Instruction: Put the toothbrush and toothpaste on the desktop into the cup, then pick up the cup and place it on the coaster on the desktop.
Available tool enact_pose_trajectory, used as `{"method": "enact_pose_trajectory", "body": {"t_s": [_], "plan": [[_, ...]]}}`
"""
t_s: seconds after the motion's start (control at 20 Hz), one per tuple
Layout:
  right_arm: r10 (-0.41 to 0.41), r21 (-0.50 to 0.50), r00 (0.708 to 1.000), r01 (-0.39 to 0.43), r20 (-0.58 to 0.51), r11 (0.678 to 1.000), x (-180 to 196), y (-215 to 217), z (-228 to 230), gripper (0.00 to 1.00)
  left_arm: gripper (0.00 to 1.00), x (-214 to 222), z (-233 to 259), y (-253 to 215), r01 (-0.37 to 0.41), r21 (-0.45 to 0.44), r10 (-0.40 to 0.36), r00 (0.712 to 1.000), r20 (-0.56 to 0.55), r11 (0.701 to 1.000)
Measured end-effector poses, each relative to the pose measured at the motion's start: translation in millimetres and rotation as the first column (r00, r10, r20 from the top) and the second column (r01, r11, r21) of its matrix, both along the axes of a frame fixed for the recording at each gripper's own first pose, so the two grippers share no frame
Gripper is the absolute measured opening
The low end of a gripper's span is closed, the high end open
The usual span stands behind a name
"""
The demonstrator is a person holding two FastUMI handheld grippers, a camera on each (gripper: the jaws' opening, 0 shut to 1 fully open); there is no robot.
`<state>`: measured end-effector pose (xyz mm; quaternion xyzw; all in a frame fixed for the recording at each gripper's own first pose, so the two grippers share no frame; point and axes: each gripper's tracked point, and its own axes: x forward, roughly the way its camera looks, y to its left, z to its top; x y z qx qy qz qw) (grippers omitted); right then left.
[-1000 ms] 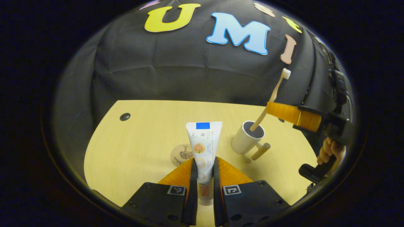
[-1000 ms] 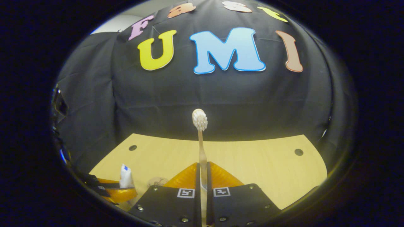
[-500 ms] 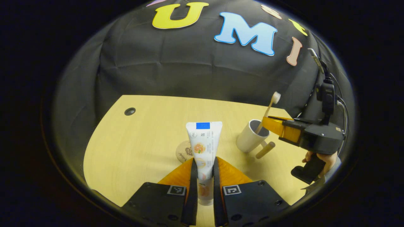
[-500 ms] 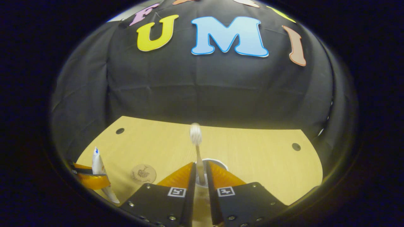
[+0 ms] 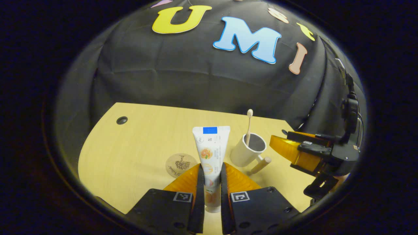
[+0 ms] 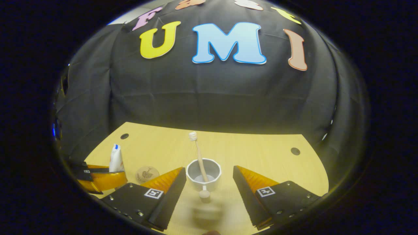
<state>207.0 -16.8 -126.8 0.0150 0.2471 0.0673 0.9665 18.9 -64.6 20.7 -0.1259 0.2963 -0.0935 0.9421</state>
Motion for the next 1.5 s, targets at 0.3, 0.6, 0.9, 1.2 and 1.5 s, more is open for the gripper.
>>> {"method": "enact_pose_trajectory", "body": {"t_s": [0.3, 0.6, 0.9, 1.2, 1.5], "plan": [[-0.077, 0.002, 0.997, 0.077, 0.001, 0.997, -29.5, -52.5, 10.6, 0.88, 0.28, 42.1, 37.0, -38.0, 0.007, -0.153, 0.02, 0.985, 0.173, 0.988], [-0.131, 0.015, 0.991, 0.131, -0.034, 0.991, -48.2, -90.1, 2.3, 0.88, 0.28, 86.3, 63.8, -60.1, -0.008, -0.257, 0.095, 0.94, 0.328, 0.966], [-0.138, 0.007, 0.987, 0.139, -0.086, 0.99, -64.9, -108.4, -14.4, 0.88, 0.28, 125.3, 64.4, -93.0, 0.014, -0.276, 0.107, 0.902, 0.419, 0.961], [-0.137, 0.002, 0.983, 0.138, -0.121, 0.99, -78.8, -116.6, -23.0, 0.88, 0.28, 145.9, 52.5, -112.8, 0.022, -0.138, 0.055, 0.847, 0.53, 0.99], [-0.126, 0.027, 0.983, 0.131, -0.135, 0.991, -77.6, -112.2, -25.4, 0.88, 0.51, 137.9, 47.0, -127.0, 0.06, -0.11, 0.005, 0.858, 0.514, 0.992]]}}
